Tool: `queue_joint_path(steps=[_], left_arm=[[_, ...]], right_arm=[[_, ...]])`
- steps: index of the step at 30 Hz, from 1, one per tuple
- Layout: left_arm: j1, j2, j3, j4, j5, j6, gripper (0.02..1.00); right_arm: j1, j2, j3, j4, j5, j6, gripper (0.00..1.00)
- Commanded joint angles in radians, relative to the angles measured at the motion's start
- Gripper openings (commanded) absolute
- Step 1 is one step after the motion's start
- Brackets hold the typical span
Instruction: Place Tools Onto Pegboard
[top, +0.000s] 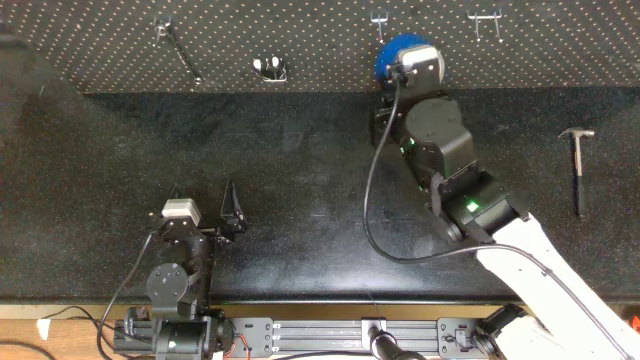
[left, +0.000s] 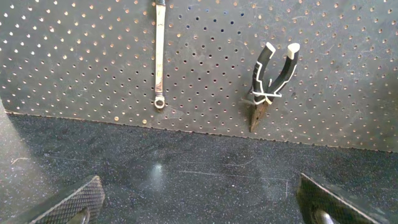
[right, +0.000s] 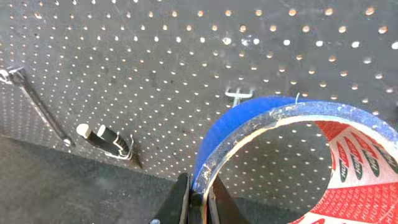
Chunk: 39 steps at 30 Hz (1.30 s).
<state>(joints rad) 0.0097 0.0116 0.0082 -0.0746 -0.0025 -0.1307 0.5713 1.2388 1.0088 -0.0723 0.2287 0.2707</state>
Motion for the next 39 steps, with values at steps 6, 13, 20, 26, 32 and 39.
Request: queue_joint_path(steps=[6,13,20,26,32,39], left_arm=[[-0.005,-0.008,-0.003,-0.007,0.004,0.009,0.993],[-0.005,-0.008,-0.003,-0.007,0.004,0.009,0.993],[-0.005,-0.008,-0.003,-0.007,0.004,0.009,0.993],[-0.005,-0.008,-0.003,-0.007,0.004,0.009,0.993],[-0.005,-0.008,-0.003,-0.007,0.004,0.009,0.993],[-0.005,-0.008,-0.003,-0.007,0.004,0.009,0.993]], right_arm=[[0.010,0.288,0.001,0.376,0.052,-0.333,0.077],[0.000,0.371,0.001,0.453,0.064,-0.336,0.097],[-0.016,0.394,0.001,0.478,0.074,-0.336,0.121],[-0.010,0.378,0.000,0.417,0.073,-0.335,0.297],[0.010,0.149,0.000,-0.014,0.040,-0.277,0.492],[-0.547,-0.041,-0.010,-1.041,-0.074,-0.177,0.976]])
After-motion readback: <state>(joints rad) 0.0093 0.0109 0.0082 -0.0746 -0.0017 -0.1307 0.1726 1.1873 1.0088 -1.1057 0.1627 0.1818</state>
